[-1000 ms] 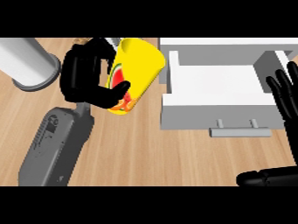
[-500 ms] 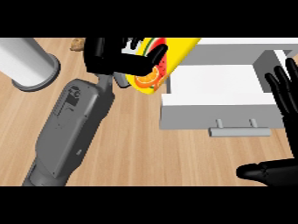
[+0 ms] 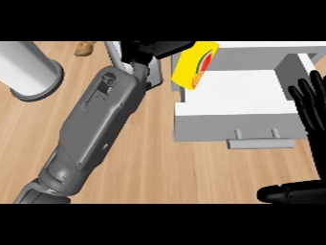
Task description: Pick up the cup, place it into the drawer and close the drawer
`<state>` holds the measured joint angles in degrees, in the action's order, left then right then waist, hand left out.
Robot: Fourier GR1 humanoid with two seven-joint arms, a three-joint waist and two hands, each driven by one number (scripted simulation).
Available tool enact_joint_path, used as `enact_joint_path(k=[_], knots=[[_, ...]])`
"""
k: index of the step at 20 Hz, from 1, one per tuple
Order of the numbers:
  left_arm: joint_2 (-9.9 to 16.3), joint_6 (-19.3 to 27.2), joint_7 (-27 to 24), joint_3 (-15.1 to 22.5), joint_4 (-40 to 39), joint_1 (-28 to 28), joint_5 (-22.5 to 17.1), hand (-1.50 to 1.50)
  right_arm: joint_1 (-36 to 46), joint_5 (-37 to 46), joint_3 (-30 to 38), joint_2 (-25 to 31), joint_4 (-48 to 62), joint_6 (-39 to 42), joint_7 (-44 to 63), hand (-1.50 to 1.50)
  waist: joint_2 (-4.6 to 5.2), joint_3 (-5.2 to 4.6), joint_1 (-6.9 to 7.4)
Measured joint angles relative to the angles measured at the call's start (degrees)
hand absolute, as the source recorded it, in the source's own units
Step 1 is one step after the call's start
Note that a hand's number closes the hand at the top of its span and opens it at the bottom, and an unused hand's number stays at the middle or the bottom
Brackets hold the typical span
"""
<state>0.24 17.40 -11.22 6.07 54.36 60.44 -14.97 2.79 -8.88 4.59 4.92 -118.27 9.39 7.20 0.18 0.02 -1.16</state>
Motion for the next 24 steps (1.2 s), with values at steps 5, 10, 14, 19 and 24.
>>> enact_joint_path(k=[5, 10, 14, 19, 24], knots=[[-0.16, 2.23, -2.65, 1.69, -8.74, 5.34, -2.93, 1.5, 2.07, -0.11, 0.08, 0.33, -0.06, -0.58, 1.6, -1.5, 0.16, 0.0, -0.56], [-0.22, 4.26, -6.05, 5.99, -16.46, 8.45, -8.45, 1.5, 2.76, -0.39, 0.3, 0.47, 1.26, -0.11, 0.73, -1.5, 0.31, 0.02, -1.32], [-0.23, 3.87, -8.09, 8.78, -22.37, 10.67, -11.7, 1.5, 3.66, 0.26, -0.21, 0.41, 1.74, -0.27, 0.68, -1.5, 0.48, 0.02, -1.87], [-0.23, 4.73, -9.23, 12.78, -28.05, 13.76, -14.12, 1.5, 4.95, -0.59, 0.19, 0.89, 2.73, 0.28, 0.8, -1.5, 0.73, 0.04, -2.79], [-0.24, 4.97, -9.78, 17.41, -30.44, 14.56, -16.64, 1.5, 5.63, -1.07, 0.19, 0.96, 3.72, 0.78, 0.35, -1.5, 0.89, 0.05, -3.5]])
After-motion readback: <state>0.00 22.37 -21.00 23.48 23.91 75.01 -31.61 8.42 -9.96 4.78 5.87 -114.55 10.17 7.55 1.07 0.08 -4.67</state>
